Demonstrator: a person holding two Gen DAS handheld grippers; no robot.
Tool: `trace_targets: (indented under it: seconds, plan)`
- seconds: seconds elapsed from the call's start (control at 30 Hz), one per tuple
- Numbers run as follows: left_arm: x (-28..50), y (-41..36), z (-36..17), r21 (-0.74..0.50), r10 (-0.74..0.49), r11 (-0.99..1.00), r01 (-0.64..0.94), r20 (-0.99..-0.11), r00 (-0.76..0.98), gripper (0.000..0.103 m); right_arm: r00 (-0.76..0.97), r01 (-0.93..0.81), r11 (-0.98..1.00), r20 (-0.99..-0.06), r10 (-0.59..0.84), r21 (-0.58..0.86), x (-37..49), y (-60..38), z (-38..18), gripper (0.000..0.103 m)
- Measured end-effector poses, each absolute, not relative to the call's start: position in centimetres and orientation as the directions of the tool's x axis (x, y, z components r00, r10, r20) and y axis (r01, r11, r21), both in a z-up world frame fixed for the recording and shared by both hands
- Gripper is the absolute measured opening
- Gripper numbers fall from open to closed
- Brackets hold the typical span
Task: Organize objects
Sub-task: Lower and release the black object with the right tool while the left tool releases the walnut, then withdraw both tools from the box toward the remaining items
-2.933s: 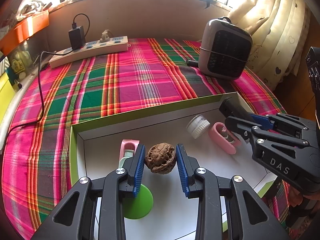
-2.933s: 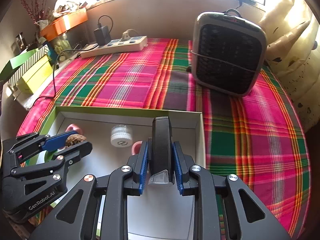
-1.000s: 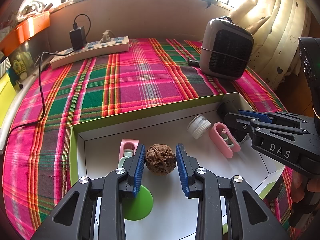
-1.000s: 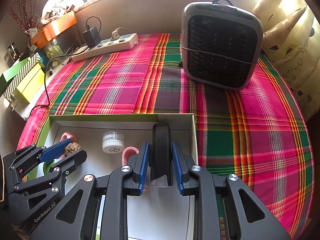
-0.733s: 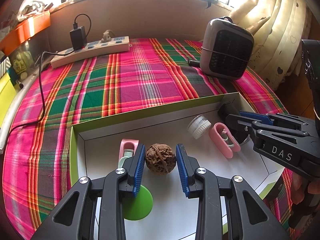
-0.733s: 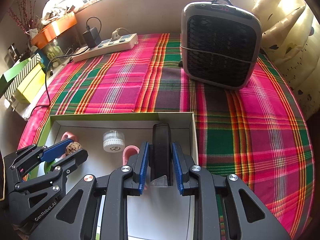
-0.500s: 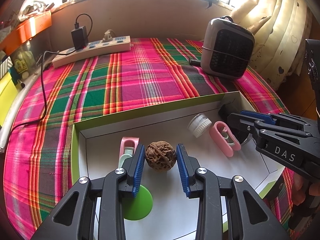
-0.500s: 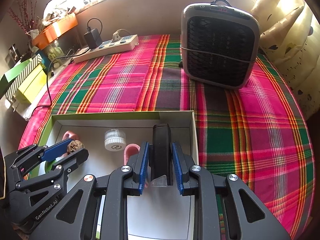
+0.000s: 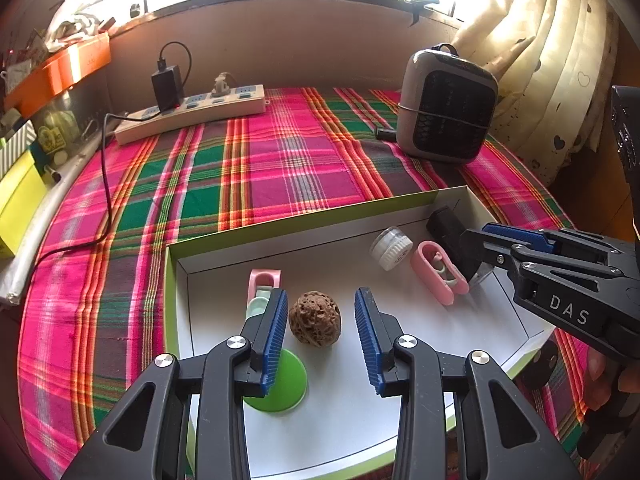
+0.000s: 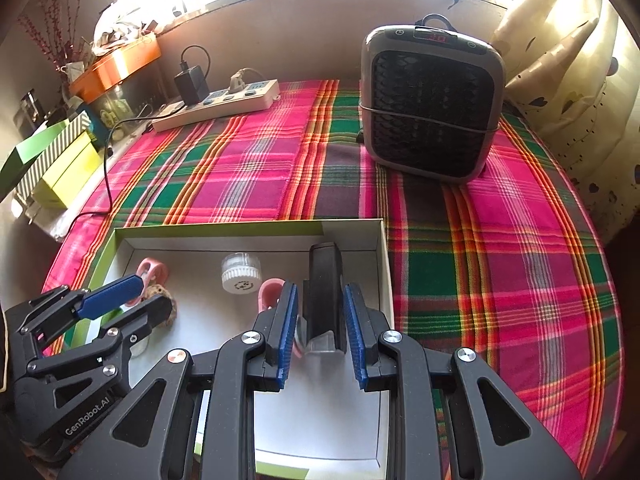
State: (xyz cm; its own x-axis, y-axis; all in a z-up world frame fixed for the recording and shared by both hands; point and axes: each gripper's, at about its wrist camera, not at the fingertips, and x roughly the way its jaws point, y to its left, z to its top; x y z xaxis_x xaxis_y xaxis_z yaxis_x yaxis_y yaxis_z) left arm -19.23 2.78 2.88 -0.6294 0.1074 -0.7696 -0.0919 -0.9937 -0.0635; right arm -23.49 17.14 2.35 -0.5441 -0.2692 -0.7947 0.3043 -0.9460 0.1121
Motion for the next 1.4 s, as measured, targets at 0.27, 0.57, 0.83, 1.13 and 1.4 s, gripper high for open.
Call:
trace_targets:
  seconds: [0.27,0.57,0.83,1.13,1.4]
  plan:
    - [-17.7,2.9,3.8,-0.071,0.113,-0.993,-0.09,-0.754,-0.647,0.033,-0.562,0.311,-0.943,-0.776,-0.285,0.121,-22.0,17.7,3.0,0.031]
    - [-15.3,3.2,4.8,-0.059,0.101,-0.995,-0.085,-0.73,-0.676,0.033,-0.582,0.313,-0.94,-0.754,-0.304,0.137,-19.9,18.6,3.7,0.032]
    - [-13.4,3.0,5.4,-0.074,0.106,-0.994,-0.077,-0.717,-0.689,0.033,-0.598,0.315,-0.939,-0.74,-0.307,0.135,-17.9,19.7,4.1,0.036]
    - [-10.8,2.5,5.9,-0.114,0.141,-0.99,-0.086,-0.694,-0.706,0.033,-0.62,0.305,-0.942,-0.721,-0.308,0.14,-15.6,21.2,4.3,0.036]
    - [-8.9,2.5,5.6,-0.141,0.172,-0.985,-0.103,-0.697,-0.696,0.033,-0.624,0.298,-0.944,-0.721,-0.303,0.139,-13.9,22.0,3.7,0.037]
